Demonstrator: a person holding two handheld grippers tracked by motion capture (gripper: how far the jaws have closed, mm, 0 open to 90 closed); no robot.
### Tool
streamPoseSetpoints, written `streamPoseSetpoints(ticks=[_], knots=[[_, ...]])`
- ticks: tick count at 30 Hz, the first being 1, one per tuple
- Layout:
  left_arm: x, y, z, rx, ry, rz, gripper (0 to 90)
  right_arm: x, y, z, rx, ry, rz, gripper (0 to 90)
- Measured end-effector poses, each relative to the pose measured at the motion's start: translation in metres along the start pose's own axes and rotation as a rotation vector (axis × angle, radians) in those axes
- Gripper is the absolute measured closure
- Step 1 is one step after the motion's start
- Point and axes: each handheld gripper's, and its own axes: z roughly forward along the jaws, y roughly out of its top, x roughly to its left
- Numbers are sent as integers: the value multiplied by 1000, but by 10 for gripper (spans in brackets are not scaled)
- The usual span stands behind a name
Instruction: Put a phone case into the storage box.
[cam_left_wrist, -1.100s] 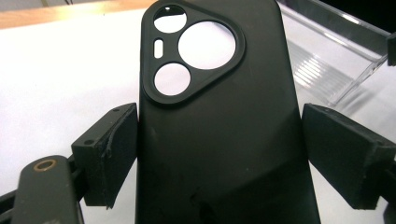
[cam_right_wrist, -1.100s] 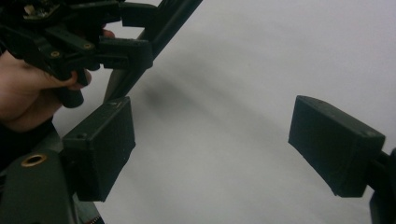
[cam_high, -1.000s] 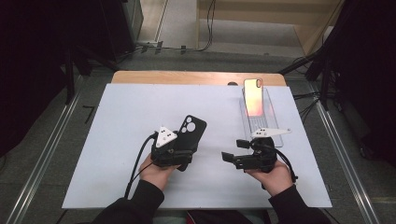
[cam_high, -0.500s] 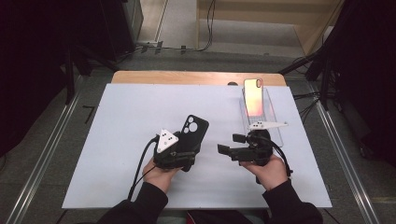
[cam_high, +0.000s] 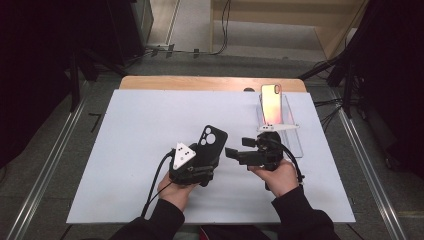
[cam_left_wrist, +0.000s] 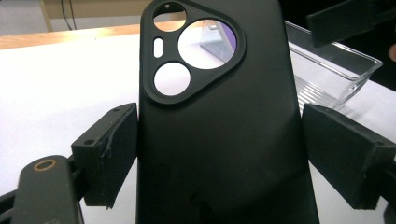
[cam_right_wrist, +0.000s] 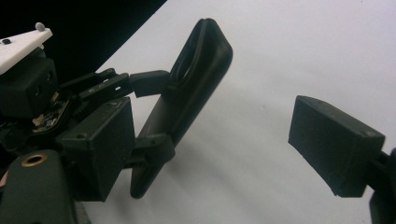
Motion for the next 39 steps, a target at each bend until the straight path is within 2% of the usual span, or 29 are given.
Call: streamPoseSetpoints(ticks=[3,16,21,23,26,28,32,39], knots=[[-2,-1,0,-5,-3,-4,139,1,3,5,2,2,-11,129],[-3,-1,-1,-21,-10,-8,138,-1,13,23,10,18,21,129],[-5,-1,0,-24,-11,-5,138,-2,16,30,19,34,48,191],[-7,-1,0,-24,-16,-9,138,-3,17,32,29,38,61,236],[-8,-1,0,-21,-28,-16,138,-5,20,35,56,59,104,388],[-9,-1,0,-18,-32,-26,138,-6,21,36,71,58,115,484],[-9,-1,0,-25,-40,-42,138,-7,23,35,60,75,150,635],[-9,-2,0,-30,-52,-56,137,-6,25,33,46,128,171,723]])
